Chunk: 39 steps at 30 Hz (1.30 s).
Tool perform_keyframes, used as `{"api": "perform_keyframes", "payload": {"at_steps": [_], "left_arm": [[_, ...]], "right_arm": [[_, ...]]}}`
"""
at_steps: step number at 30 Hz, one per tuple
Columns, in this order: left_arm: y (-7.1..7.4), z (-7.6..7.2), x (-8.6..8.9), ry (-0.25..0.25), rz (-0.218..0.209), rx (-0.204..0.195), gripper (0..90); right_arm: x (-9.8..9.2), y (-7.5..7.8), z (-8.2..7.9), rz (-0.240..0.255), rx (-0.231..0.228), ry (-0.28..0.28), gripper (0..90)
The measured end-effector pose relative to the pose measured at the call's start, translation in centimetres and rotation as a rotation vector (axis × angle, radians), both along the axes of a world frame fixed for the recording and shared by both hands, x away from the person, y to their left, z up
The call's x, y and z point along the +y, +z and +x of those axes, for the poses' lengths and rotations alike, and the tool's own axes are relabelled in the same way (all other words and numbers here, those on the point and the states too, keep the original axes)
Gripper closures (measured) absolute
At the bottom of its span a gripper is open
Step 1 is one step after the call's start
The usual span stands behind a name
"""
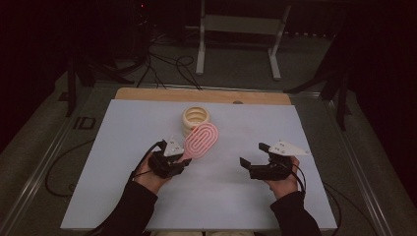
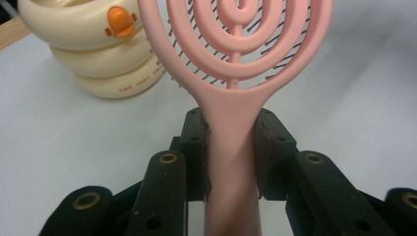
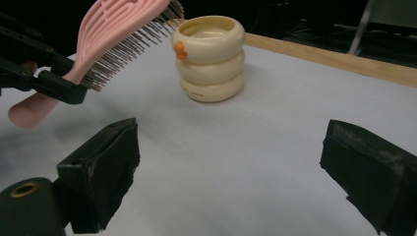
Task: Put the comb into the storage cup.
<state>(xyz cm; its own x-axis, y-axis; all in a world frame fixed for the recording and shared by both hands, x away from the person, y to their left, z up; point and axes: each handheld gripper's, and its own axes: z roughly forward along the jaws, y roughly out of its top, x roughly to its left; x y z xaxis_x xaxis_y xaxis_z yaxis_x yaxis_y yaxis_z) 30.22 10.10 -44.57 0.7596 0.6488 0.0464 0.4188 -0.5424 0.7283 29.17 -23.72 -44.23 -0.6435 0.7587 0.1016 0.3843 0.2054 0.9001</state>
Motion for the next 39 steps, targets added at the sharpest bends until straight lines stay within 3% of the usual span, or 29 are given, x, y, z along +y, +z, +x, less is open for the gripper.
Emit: {"api": "perform_keyframes", "payload": {"at_steps": [28,39], "left_arm": [[-0.3,-0.7,-1.9,-0.058,-0.013,-0.023,70.8],[-0.4,-1.2,-2.8,-0.092,-0.030,-0.050,70.8]], "right_arm": [[4.0,1.4,1.9,0.061,0.037,0.108,7.7],[5.4,1.4,2.5,0.081,0.066,0.149,7.7]]}}
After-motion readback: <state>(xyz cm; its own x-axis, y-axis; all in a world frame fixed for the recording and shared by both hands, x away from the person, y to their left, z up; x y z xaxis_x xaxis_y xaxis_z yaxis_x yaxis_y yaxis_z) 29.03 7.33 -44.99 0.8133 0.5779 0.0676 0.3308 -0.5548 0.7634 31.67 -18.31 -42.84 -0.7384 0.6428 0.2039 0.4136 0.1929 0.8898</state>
